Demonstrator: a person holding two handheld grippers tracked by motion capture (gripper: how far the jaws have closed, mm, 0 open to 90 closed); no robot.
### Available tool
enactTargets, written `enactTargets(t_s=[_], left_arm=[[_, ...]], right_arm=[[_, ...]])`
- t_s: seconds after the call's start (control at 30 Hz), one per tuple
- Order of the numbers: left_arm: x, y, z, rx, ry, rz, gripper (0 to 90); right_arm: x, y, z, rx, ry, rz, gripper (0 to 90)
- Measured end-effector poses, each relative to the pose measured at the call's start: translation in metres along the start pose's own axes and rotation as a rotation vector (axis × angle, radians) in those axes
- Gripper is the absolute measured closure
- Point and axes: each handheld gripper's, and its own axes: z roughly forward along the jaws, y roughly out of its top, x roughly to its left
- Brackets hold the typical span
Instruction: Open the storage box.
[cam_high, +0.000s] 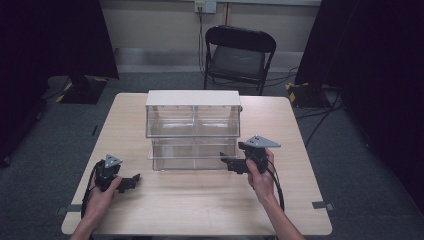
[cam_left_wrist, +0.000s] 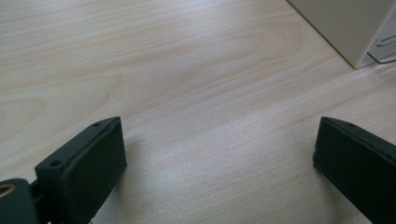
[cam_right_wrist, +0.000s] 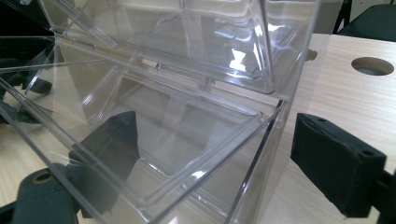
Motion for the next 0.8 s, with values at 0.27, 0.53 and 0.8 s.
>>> enactTargets(t_s=[0.27, 0.53, 0.8], left_arm=[[0.0, 0.0, 0.0, 0.0, 0.0, 0.0, 1.9], [0.0, 0.0, 0.0, 0.0, 0.0, 0.0, 1.9], [-0.0001, 0.0, 0.0, 0.0, 0.0, 0.0, 1.9]], right_arm=[[0.0003, 0.0011, -0.0004, -0.004, -0.002, 0.001, 14.8], [0.0013, 0.0026, -0.001, -0.008, 0.0, 0.003, 15.2], [0.0033, 0.0054, -0.0011, -0.01, 0.011, -0.004, 14.2]])
